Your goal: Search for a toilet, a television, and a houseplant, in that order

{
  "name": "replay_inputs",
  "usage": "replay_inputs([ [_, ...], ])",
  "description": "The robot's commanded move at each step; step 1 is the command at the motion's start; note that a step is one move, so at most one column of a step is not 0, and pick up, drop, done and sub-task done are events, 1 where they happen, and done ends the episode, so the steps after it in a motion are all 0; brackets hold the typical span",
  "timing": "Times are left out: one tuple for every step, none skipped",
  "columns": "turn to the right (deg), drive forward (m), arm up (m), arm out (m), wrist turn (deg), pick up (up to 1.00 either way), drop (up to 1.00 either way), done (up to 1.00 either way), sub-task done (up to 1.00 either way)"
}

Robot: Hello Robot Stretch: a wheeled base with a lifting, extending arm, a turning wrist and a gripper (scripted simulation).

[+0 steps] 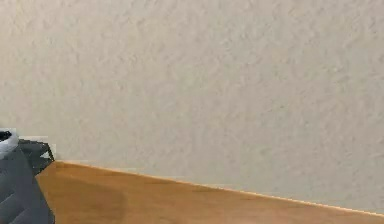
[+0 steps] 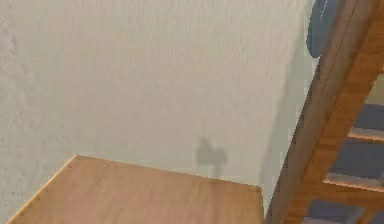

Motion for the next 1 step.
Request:
replay_inputs([
  [-45.0,0.0,0.0,0.0,0.0,0.0,0.0,0.0,0.0],
])
